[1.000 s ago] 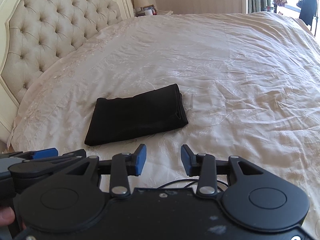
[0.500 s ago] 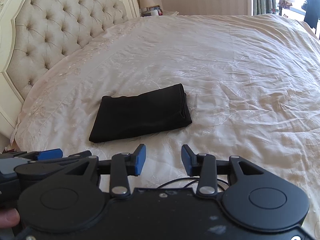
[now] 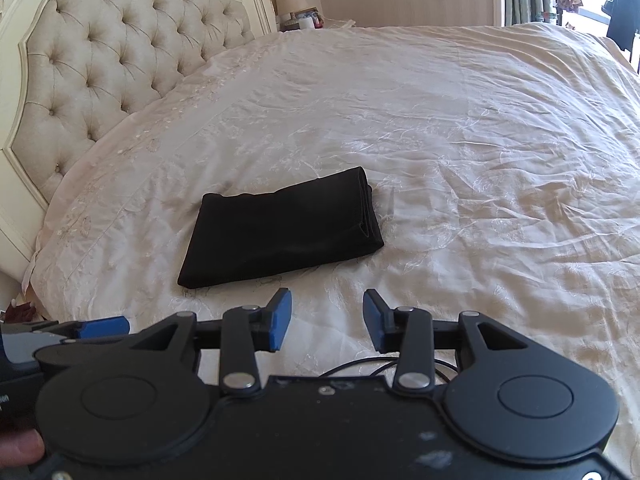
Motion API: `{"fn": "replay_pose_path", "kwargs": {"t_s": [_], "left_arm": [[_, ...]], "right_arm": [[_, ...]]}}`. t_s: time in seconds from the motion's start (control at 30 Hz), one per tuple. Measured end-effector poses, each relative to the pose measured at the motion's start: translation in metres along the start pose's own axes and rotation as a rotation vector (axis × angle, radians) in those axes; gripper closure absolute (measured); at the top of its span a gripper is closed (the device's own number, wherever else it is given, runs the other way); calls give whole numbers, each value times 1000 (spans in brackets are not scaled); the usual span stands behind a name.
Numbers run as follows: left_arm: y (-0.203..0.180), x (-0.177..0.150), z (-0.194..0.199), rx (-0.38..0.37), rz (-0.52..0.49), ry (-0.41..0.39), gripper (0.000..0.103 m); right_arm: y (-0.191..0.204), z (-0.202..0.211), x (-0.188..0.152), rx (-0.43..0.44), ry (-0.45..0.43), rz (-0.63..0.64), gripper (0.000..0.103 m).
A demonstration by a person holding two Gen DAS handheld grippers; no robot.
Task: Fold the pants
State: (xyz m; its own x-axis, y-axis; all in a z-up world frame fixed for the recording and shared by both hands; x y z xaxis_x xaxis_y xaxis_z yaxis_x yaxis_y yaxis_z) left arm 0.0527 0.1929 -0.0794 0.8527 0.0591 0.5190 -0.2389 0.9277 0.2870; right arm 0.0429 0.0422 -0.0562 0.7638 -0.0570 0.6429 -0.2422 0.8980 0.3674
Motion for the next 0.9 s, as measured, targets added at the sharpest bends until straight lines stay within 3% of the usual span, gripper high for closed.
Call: {"fn": "replay_pose_path", "kwargs": {"t_s": [0.9], "left_arm": [[27, 39, -50, -47, 0, 86, 50]], "right_arm": [[28, -53, 34, -50, 41, -19, 60]]}}
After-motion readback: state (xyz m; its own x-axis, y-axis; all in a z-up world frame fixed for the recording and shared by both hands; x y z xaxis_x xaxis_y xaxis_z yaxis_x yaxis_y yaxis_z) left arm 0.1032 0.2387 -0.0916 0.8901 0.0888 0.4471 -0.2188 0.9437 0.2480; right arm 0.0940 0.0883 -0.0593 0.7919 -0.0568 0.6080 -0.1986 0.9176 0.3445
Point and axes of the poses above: each gripper's, at about its wrist camera, not at the fingertips, and z roughly against the way its jaws point, y to its left, x to its top, the point moved 7 cm from there along -z, roughly the way its jaws point, and after that the axes turned 12 degrees about x, right-handed, at the moved point
